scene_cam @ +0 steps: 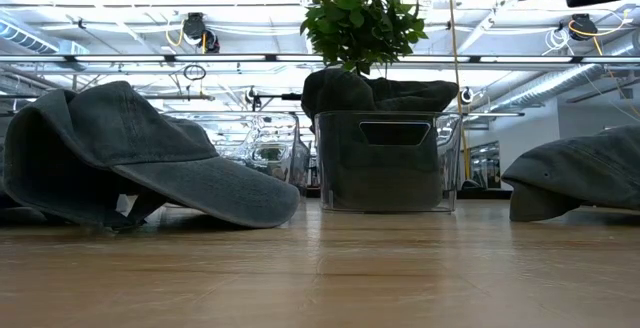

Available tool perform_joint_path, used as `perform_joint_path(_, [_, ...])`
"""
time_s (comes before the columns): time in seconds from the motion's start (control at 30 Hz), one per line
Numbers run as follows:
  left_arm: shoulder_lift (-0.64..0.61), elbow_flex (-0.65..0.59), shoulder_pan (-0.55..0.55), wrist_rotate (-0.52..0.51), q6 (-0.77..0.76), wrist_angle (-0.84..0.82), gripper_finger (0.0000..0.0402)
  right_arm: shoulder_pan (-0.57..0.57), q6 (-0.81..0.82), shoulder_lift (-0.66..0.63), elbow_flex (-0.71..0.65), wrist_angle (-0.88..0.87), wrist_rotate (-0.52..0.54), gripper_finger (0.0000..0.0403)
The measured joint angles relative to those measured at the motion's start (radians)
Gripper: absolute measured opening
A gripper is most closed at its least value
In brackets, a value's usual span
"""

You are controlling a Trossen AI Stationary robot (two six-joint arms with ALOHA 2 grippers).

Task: Pick & Place hat
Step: Put the right blue cap into the left transparent bin

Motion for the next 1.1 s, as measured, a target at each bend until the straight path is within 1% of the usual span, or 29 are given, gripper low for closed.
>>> perform_joint_path(0.07, [0.0,0.0,0.0,0.0,0.0,0.0,0.0269,-0.007,-0.03,-0.003,0.0,0.008,-0.026,0.0007])
perform_joint_path(0.17, [0.0,0.0,0.0,0.001,0.0,0.0,0.0269,-0.026,-0.052,-0.004,0.0,0.017,-0.061,0.0036])
perform_joint_path(0.37, [0.0,0.0,-0.007,0.005,-0.003,0.0,0.0269,-0.039,-0.077,-0.004,0.0,0.039,-0.063,0.0136])
perform_joint_path(0.43, [0.0,0.0,-0.008,0.023,-0.002,0.0,0.0269,-0.038,-0.099,-0.004,0.0,0.044,-0.062,0.017])
perform_joint_path(0.5, [0.0,0.0,-0.008,0.038,-0.009,0.0,0.0269,-0.038,-0.116,-0.004,0.0,0.051,-0.062,0.0199])
perform_joint_path(0.57, [0.0,0.0,-0.008,0.052,-0.022,0.0,0.0269,-0.038,-0.138,-0.004,0.0,0.045,-0.053,0.0218])
perform_joint_path(0.67, [0.0,0.0,-0.008,0.055,-0.026,0.0,0.0269,-0.041,-0.158,-0.005,0.0,0.011,-0.014,0.0235])
perform_joint_path(0.8, [0.0,0.0,-0.008,0.055,-0.031,0.0,0.0269,-0.057,-0.165,-0.018,0.0,-0.008,0.0,0.0239])
perform_joint_path(0.87, [0.0,0.0,-0.008,0.06,-0.029,0.0,0.0269,-0.07,-0.184,-0.027,-0.001,-0.031,0.025,0.024])
perform_joint_path(1.0, [0.0,0.0,-0.008,0.079,-0.027,0.0,0.0269,-0.156,-0.249,-0.056,-0.001,-0.043,0.023,0.024])
perform_joint_path(1.1, [0.0,0.0,-0.008,0.08,-0.026,0.0,0.0269,-0.244,-0.3,-0.085,-0.001,-0.043,0.022,0.024])
